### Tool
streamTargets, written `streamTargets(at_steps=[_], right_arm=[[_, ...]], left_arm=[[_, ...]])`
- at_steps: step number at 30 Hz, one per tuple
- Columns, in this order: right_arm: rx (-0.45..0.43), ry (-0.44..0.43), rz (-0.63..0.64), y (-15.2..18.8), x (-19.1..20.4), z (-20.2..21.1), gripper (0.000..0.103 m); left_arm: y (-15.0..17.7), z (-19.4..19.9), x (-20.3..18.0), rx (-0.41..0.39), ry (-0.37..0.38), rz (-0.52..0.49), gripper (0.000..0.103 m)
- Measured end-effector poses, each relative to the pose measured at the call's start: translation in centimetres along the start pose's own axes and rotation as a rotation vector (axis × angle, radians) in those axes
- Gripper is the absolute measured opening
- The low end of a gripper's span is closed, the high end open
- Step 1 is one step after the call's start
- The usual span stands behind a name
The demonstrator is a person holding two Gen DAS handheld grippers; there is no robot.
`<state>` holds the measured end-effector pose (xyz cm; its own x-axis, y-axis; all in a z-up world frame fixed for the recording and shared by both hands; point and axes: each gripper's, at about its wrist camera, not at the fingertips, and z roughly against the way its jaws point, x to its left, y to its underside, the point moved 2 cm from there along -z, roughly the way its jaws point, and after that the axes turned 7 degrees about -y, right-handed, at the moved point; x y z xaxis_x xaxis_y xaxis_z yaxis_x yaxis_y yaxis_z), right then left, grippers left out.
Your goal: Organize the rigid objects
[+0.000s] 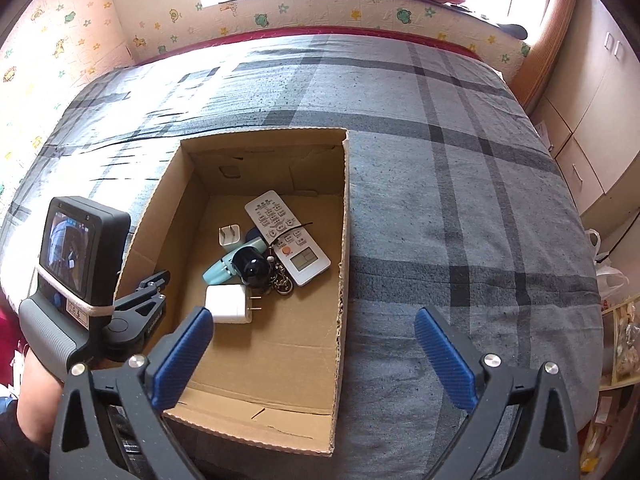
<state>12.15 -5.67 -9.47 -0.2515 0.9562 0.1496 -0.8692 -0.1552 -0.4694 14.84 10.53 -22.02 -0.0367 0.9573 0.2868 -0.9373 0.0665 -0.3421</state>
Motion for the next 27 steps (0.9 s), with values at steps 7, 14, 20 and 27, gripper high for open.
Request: streamTargets(at_steps=[7,14,20,27], right_arm=[[-0.018,0.007,0.014,0.6,-0.1,0.9,0.103],[-0.039,0.012,0.016,0.8,-0.5,1.8,0.103],[-0.07,0.019,0.031,1.2,-0.6,3.3,0.103],[-0.108,0.018,0.044,2.2,-0.6,5.7,0.103]], left_arm=[[0.0,1.1,0.2,-0.008,-0.003,0.014,0.019],[0.6,5.8,0.8,-0.079,0.0,0.029,0.09],[1.6,9.2,0.4,-0.104,0.04,0.025,0.103],[3.6,13.8,-0.4,-0.185,-0.01,0.032,0.103]])
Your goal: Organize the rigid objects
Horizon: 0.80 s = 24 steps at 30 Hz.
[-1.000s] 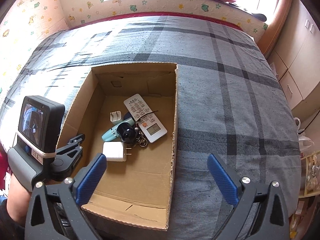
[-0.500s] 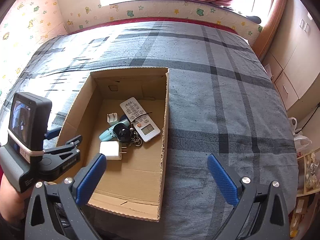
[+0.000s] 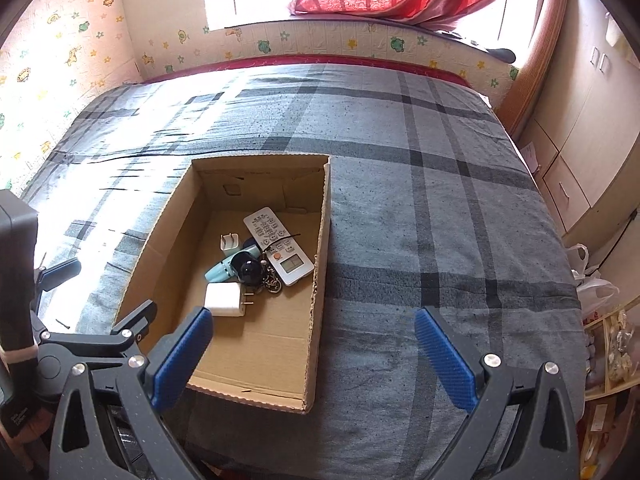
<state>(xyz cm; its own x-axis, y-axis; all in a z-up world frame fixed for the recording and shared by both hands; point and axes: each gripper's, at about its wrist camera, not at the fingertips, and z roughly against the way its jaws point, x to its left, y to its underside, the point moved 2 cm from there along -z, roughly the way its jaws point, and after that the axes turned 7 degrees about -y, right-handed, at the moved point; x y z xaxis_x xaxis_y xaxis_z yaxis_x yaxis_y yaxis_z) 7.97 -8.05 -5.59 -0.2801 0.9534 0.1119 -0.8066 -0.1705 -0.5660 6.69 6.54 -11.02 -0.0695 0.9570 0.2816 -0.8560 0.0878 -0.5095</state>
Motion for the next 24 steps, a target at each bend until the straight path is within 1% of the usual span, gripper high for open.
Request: streamTargets(at_steps=[4,7,10,13,16,21,24], right_arm=[[-0.033,0.008,0.016,0.4,0.1,1.8,0.103],[-0.057,0.018,0.022,0.7,0.0,3.3,0.103],[-0.077,0.018,0.026,0.9,0.0,4.5,0.103],[-0.099,0.015,0.025,1.2,-0.2,5.8,0.103],[-0.118,0.018,0.026,1.6,-0.4,6.8,0.103],[-0.141,0.013,0.017,2.4,-0.8,8.0,0.103],[-0.136,0.004,0.015,2.9,-1.0,8.1,0.103]], left_arm=[[0.5,2.1,-0.3,-0.031,0.019,0.032,0.103],[0.9,3.6,-0.3,-0.055,-0.009,0.055,0.103],[1.3,4.9,-0.3,-0.068,-0.021,0.07,0.103],[1.7,6.3,-0.4,-0.095,0.01,0.082,0.103],[2.0,7.4,-0.9,-0.111,0.047,0.074,0.103],[2.6,9.4,-1.9,-0.163,0.041,0.044,0.103],[2.8,10.0,-2.1,-0.171,0.062,0.056,0.103]])
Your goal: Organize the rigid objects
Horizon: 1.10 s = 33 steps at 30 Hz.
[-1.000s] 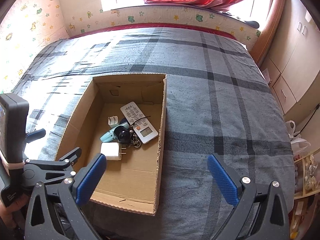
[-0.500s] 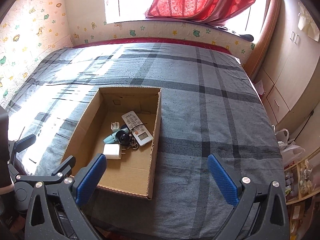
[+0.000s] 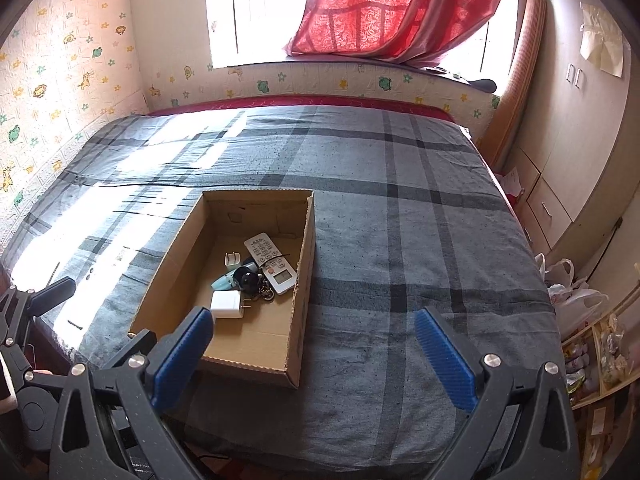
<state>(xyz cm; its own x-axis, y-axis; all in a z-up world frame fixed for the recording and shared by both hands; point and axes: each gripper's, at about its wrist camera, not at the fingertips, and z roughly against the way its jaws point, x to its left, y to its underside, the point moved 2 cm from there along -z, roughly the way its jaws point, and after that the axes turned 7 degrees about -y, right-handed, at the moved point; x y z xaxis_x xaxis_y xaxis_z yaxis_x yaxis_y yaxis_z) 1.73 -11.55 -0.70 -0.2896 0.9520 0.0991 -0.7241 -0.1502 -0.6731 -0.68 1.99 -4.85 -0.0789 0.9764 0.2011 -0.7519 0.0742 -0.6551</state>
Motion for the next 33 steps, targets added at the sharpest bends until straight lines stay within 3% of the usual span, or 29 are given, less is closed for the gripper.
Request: streamTargets(at_steps=[33], right_arm=[[0.039,0.013,0.023,1.1,0.5,-0.6,0.103]], left_arm=[[0.2,0.6,-0.7,-0.017,0.001,-0.024,0.103]])
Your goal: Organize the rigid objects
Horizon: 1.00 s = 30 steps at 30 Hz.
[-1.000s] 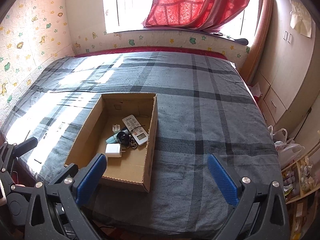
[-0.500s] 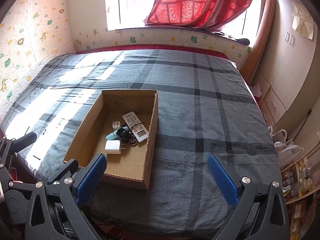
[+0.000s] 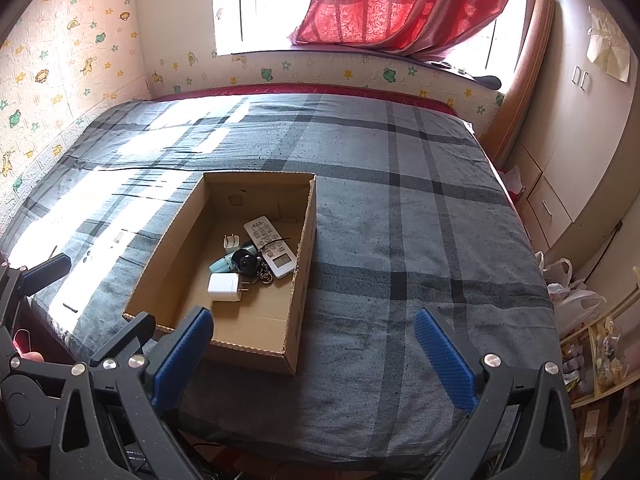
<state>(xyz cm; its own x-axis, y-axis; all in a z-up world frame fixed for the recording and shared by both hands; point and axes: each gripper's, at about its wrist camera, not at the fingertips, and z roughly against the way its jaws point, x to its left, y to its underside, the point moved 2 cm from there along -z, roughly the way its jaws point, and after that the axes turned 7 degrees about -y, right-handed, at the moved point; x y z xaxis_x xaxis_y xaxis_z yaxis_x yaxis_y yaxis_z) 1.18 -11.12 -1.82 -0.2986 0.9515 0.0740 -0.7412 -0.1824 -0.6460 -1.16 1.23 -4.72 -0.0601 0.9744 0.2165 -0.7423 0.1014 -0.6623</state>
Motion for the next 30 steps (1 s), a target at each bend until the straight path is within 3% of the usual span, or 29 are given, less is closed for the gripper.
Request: streamTargets(at_steps=[30], right_arm=[[-0.009,0.023,0.0,0.0,-0.5,-1.1,0.103]], left_arm=[[-0.3,-0.8,-1.1,0.004,0.019,-0.02,0.103]])
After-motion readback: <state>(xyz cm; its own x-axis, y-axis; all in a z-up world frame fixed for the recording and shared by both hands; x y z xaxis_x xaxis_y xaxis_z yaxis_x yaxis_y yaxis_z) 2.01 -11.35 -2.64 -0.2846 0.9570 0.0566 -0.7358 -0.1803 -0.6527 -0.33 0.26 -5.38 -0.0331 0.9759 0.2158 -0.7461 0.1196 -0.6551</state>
